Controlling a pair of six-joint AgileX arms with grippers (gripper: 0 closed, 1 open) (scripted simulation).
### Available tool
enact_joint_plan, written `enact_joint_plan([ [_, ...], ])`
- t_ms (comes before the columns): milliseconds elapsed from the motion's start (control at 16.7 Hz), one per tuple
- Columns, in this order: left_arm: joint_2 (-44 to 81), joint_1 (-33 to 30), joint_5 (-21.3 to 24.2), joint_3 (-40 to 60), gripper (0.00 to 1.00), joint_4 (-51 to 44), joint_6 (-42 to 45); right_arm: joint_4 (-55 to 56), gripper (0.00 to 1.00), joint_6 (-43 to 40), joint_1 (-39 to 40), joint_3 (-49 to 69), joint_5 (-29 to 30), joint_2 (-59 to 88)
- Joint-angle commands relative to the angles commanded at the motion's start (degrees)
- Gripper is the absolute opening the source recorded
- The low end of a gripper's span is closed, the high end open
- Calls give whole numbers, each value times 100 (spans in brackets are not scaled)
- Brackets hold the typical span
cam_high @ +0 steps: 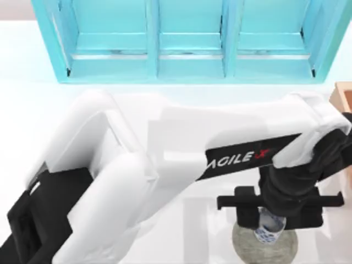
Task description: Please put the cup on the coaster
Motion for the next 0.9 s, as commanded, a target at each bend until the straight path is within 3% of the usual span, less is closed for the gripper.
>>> enact_joint_plan([
  [540,0,0,0,0,98,0,0,0,100,0,0,0,0,0],
  [900,0,0,0,0,100,0,0,0,100,0,0,0,0,0],
])
